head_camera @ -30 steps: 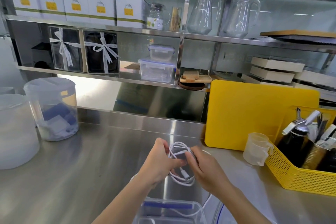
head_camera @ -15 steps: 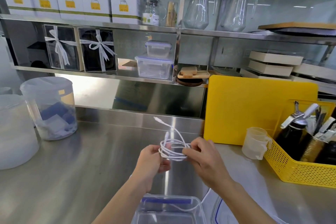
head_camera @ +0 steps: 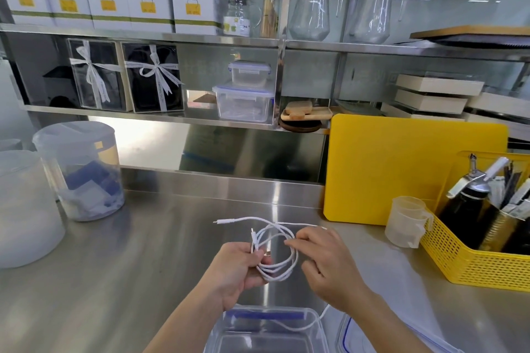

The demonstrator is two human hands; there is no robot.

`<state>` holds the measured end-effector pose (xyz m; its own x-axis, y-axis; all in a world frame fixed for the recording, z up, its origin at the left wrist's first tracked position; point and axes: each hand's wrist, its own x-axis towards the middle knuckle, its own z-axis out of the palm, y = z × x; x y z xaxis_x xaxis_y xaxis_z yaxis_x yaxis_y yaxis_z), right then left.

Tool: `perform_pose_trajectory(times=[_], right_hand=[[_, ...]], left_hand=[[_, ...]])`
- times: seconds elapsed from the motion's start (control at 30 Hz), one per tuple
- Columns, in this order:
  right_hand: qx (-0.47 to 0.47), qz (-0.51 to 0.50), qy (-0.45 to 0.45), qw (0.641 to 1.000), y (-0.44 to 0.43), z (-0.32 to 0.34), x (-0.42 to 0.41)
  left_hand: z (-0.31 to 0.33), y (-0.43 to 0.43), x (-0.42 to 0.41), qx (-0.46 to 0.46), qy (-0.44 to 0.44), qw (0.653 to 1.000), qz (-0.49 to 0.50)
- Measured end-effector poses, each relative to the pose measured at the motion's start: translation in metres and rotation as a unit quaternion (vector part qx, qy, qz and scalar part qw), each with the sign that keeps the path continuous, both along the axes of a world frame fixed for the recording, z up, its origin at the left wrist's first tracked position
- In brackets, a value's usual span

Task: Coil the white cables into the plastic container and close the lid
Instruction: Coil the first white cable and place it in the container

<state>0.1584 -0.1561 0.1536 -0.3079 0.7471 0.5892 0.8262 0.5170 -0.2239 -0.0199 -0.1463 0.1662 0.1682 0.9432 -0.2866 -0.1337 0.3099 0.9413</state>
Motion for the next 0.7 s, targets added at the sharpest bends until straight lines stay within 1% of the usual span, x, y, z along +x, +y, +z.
perform_pose_trajectory(times=[0.03, 0.1, 0.2, 0.27, 0.33, 0.37, 0.43, 0.47, 0.53, 0.6, 0.63, 0.67, 0.7], right_hand=[[0.007, -0.012, -0.002, 1.000, -0.001, 0.002, -0.003], [0.036, -0.044, -0.041, 0.998, -0.001, 0.005, -0.008], [0.051, -0.052, -0.147, 0.986, 0.003, 0.002, -0.012], [0.021, -0.054, -0.191, 0.980, 0.006, -0.005, -0.011], [-0.013, -0.078, -0.198, 0.977, 0.008, -0.013, -0.006], [-0.035, -0.096, -0.202, 0.974, 0.007, -0.013, -0.006], [-0.078, -0.123, -0.218, 0.965, 0.004, -0.010, -0.011], [-0.106, -0.124, -0.228, 0.960, 0.003, -0.007, -0.014], [-0.126, -0.114, -0.230, 0.958, 0.004, -0.008, -0.016], [-0.159, -0.103, -0.210, 0.959, 0.005, -0.005, -0.017], [-0.178, -0.098, -0.182, 0.962, 0.006, -0.006, -0.016], [-0.201, -0.091, -0.150, 0.964, 0.006, -0.007, -0.014], [-0.230, -0.084, -0.118, 0.962, 0.006, -0.008, -0.011]], left_hand=[[-0.001, 0.000, 0.002, 0.005, 0.020, 1.000, 0.002], [-0.002, -0.003, 0.008, 0.021, 0.069, 0.997, -0.006], [-0.004, -0.009, 0.017, 0.050, 0.140, 0.988, -0.032], [-0.008, -0.010, 0.018, 0.075, 0.186, 0.979, -0.046], [-0.013, -0.009, 0.017, 0.104, 0.236, 0.964, -0.060], [-0.015, -0.008, 0.018, 0.126, 0.277, 0.950, -0.066], [-0.020, -0.008, 0.020, 0.167, 0.372, 0.910, -0.073], [-0.024, -0.008, 0.022, 0.187, 0.401, 0.894, -0.074], [-0.032, -0.011, 0.028, 0.216, 0.448, 0.863, -0.088], [-0.037, -0.013, 0.032, 0.269, 0.526, 0.801, -0.095], [-0.038, -0.012, 0.031, 0.297, 0.556, 0.771, -0.095], [-0.037, -0.011, 0.030, 0.310, 0.565, 0.758, -0.100], [-0.038, -0.009, 0.029, 0.304, 0.554, 0.766, -0.117]])
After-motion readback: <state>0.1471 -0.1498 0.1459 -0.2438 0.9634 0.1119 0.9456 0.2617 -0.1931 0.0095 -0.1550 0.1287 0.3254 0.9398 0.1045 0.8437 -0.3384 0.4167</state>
